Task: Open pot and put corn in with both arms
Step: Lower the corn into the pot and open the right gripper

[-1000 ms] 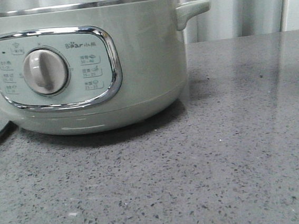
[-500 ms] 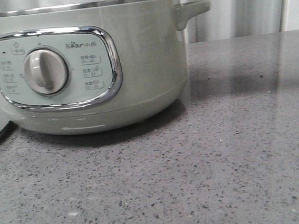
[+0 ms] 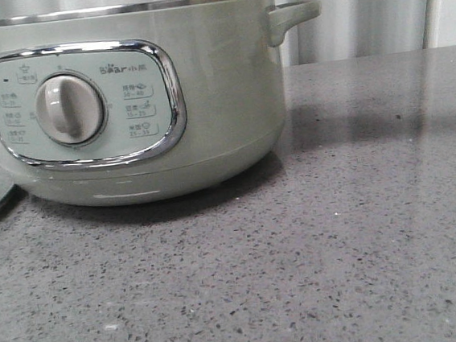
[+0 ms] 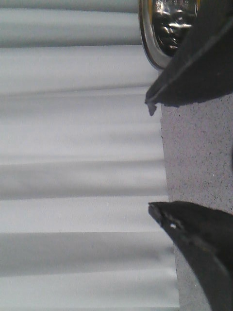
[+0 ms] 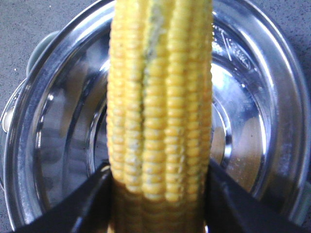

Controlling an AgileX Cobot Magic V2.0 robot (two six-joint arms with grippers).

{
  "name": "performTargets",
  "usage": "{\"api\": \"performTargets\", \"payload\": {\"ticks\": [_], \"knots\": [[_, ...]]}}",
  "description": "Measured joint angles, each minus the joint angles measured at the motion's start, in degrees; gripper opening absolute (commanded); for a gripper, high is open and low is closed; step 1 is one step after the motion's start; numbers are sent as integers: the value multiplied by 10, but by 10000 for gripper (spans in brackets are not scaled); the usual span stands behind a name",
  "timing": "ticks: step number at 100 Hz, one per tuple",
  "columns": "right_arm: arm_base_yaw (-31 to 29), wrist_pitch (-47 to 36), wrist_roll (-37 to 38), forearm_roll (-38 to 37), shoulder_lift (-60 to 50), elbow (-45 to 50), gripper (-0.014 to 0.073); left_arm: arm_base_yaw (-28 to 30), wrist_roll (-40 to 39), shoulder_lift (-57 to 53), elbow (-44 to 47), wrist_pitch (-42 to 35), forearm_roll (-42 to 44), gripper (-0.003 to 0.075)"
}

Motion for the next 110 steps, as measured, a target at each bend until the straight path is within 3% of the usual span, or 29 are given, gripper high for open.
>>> {"api": "performTargets", "payload": {"ticks": [45, 59, 70, 78, 90, 110], "knots": [[0, -7, -1, 6, 1, 0, 342, 0, 0, 0, 0, 0, 0, 386], [0, -19, -2, 6, -3, 0, 249, 0, 0, 0, 0, 0, 0, 386], [0, -23, -2, 1, -20, 0, 125, 0, -1, 0, 0, 0, 0, 379], [0, -23, -3, -13, -38, 0, 25, 0, -9, -1, 0, 1, 0, 340], [0, -10, -3, -49, -68, 0, -74, 0, -16, -16, 0, 3, 0, 216], [0, 20, -5, -125, -129, 12, -74, 0, -17, -60, 0, 34, 2, 20]]}}
